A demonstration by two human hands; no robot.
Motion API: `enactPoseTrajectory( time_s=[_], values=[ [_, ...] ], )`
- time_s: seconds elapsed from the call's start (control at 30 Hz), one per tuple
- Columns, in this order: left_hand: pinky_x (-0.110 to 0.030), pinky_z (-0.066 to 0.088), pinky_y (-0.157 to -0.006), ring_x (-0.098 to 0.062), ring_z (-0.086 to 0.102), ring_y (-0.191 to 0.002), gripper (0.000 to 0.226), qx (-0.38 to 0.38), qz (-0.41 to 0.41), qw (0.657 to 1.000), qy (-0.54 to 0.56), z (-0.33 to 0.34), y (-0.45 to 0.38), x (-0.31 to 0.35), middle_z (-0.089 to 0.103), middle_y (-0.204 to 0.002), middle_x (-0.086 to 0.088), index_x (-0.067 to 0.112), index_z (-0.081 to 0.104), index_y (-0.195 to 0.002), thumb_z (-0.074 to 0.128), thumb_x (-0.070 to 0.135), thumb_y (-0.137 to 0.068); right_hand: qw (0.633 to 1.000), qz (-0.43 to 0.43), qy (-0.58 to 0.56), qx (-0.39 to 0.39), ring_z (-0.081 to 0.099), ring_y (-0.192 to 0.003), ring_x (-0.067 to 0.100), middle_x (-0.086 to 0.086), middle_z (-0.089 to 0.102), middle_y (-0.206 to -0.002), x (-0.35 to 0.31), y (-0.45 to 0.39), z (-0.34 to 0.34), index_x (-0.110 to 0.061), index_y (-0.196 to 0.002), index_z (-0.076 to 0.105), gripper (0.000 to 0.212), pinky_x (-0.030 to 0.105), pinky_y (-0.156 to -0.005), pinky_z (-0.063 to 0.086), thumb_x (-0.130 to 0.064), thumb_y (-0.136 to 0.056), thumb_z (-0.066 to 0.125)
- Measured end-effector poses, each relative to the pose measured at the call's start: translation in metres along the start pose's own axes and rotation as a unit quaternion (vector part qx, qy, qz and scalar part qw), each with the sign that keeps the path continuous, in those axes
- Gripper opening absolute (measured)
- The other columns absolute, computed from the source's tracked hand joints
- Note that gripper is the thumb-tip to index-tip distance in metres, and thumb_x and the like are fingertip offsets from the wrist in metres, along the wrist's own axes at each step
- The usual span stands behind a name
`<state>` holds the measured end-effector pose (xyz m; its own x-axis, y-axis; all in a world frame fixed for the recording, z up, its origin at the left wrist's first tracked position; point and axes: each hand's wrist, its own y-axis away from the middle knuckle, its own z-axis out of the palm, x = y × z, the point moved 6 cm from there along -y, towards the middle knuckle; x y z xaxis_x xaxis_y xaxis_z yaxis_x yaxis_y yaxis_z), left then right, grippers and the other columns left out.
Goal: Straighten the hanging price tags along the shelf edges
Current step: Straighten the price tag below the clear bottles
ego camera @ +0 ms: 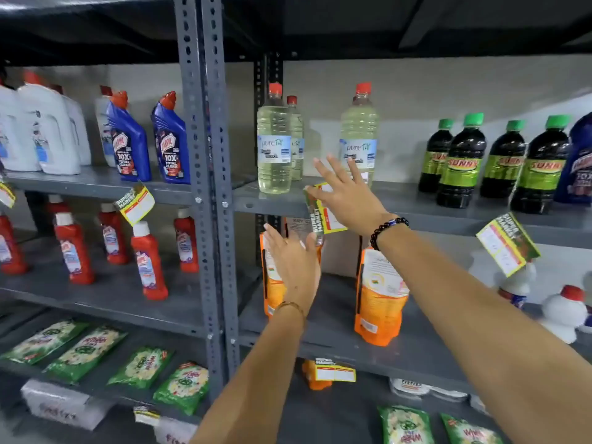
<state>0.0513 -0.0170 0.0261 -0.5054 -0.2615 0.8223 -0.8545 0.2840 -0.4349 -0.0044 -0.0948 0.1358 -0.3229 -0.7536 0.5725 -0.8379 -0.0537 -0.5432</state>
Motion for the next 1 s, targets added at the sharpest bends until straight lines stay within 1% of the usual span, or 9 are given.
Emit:
enactPoseTrajectory(
  time_s=[0.13, 0.2, 0.33, 0.53, 0.67, 0.77, 0.9, 0.97, 1.0],
  values=[
    [-0.046, 0.020, -0.117, -0.031, 0.009, -0.146, 0.045, -0.040, -0.053, 0.992, 0.110, 0.008, -0.014, -0.009, 0.008, -0.157, -0.024, -0.006, 0.062, -0.109, 0.058, 0.034, -0.090, 0.999, 0.019, 0.028, -0.018, -0.005, -0.145, 0.039, 0.016, -0.002, -0.158, -0.008, -0.027, -0.004, -0.028, -0.139, 0.036, 0.068, 0.062, -0.114, 0.001, 0.010, -0.084, 0.048],
    [-0.046, 0.024, -0.116, -0.029, 0.010, -0.146, 0.035, -0.062, -0.066, 0.987, 0.132, 0.016, -0.018, -0.010, 0.004, -0.158, -0.020, 0.002, 0.069, -0.101, 0.061, 0.034, -0.088, 0.998, 0.028, 0.039, -0.030, -0.006, -0.145, 0.038, 0.015, -0.004, -0.159, -0.008, -0.034, 0.001, -0.029, -0.138, 0.038, 0.064, 0.063, -0.114, 0.002, 0.007, -0.086, 0.049],
    [-0.045, 0.032, -0.112, -0.028, 0.009, -0.147, 0.028, -0.082, -0.058, 0.984, 0.145, 0.024, -0.020, -0.008, 0.004, -0.159, -0.016, 0.008, 0.072, -0.101, 0.063, 0.032, -0.088, 0.994, 0.045, 0.065, -0.072, -0.008, -0.144, 0.039, 0.016, -0.004, -0.158, -0.008, -0.040, 0.007, -0.033, -0.137, 0.038, 0.053, 0.064, -0.114, 0.002, -0.006, -0.092, 0.048],
    [-0.041, 0.042, -0.103, -0.029, 0.027, -0.141, 0.033, -0.086, -0.128, 0.975, 0.158, 0.026, -0.029, -0.013, 0.008, -0.158, -0.015, 0.008, 0.069, -0.104, 0.064, 0.035, -0.086, 0.990, 0.068, 0.068, -0.106, -0.008, -0.145, 0.038, 0.016, -0.001, -0.158, -0.014, -0.050, 0.008, -0.033, -0.131, 0.047, 0.046, 0.064, -0.115, 0.001, -0.010, -0.091, 0.053],
    [-0.037, 0.037, -0.105, -0.024, 0.015, -0.146, 0.031, -0.093, -0.133, 0.973, 0.167, 0.027, -0.035, -0.009, 0.014, -0.158, -0.015, 0.009, 0.069, -0.109, 0.062, 0.031, -0.088, 0.988, 0.086, 0.063, -0.110, -0.002, -0.146, 0.036, 0.015, 0.012, -0.158, -0.014, -0.052, 0.009, -0.021, -0.106, 0.065, 0.025, 0.060, -0.116, 0.001, -0.007, -0.086, 0.058],
    [-0.033, 0.041, -0.099, -0.021, 0.018, -0.145, 0.028, -0.089, -0.133, 0.974, 0.162, 0.025, -0.039, -0.008, 0.022, -0.157, -0.013, 0.010, 0.070, -0.107, 0.061, 0.029, -0.088, 0.991, 0.077, 0.053, -0.097, 0.005, -0.146, 0.034, 0.012, 0.025, -0.155, -0.012, -0.054, 0.006, -0.019, -0.094, 0.070, 0.015, 0.057, -0.118, 0.003, -0.011, -0.086, 0.060],
    [-0.035, 0.047, -0.095, -0.027, 0.034, -0.139, 0.019, -0.063, -0.123, 0.974, 0.181, 0.016, -0.038, -0.010, 0.013, -0.159, -0.007, 0.008, 0.071, -0.096, 0.061, 0.022, -0.089, 0.994, 0.066, 0.020, -0.086, 0.008, -0.146, 0.031, 0.006, 0.034, -0.152, -0.006, -0.047, 0.003, -0.024, -0.091, 0.073, 0.012, 0.055, -0.118, 0.001, -0.020, -0.086, 0.063],
    [-0.040, 0.050, -0.094, -0.026, 0.030, -0.141, 0.015, -0.029, -0.114, 0.974, 0.191, 0.005, -0.039, -0.011, 0.010, -0.160, -0.007, 0.006, 0.070, -0.088, 0.059, 0.016, -0.089, 0.994, 0.086, -0.023, -0.068, 0.010, -0.146, 0.030, 0.005, 0.038, -0.150, 0.001, -0.039, 0.002, -0.022, -0.093, 0.073, 0.014, 0.053, -0.118, 0.001, -0.022, -0.088, 0.060],
    [-0.036, 0.050, -0.091, -0.024, 0.026, -0.143, 0.015, -0.012, -0.108, 0.975, 0.193, -0.002, -0.039, -0.011, 0.010, -0.160, -0.007, 0.005, 0.069, -0.086, 0.058, 0.014, -0.088, 0.990, 0.111, -0.062, -0.054, 0.011, -0.146, 0.028, 0.004, 0.040, -0.148, 0.007, -0.034, 0.000, -0.021, -0.094, 0.074, 0.015, 0.052, -0.119, 0.001, -0.023, -0.088, 0.060]
  ],
)
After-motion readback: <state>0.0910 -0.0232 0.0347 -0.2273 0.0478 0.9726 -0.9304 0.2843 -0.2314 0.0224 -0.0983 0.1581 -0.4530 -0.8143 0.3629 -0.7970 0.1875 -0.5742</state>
